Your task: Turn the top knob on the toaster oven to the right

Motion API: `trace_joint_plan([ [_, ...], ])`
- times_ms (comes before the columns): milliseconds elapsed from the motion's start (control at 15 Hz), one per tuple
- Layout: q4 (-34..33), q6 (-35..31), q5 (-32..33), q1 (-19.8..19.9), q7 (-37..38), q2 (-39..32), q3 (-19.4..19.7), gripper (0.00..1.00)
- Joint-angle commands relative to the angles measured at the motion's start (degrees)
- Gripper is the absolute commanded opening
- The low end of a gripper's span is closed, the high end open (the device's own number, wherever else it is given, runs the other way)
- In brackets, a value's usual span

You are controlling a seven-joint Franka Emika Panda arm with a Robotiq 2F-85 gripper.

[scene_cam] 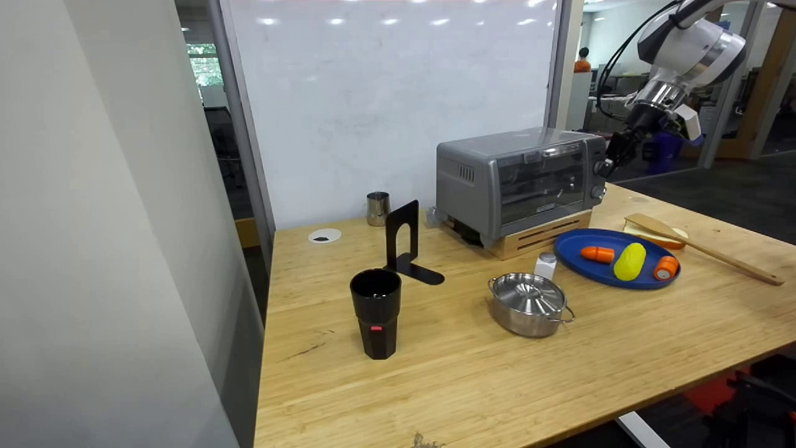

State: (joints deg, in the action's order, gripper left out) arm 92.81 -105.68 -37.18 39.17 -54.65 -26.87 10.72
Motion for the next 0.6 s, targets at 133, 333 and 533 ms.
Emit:
trace_joint_plan([
  [133, -7.92, 10.76, -4.72, 5.53, -7.20, -4.75, -1.42, 0.03],
  [333, -11.97, 15.22, -6.89, 7.49, -8.18, -8.22, -1.86, 0.03],
  [533, -15.43, 18.95, -8.04, 8.95, -7.91, -10.99, -2.59, 0.03],
])
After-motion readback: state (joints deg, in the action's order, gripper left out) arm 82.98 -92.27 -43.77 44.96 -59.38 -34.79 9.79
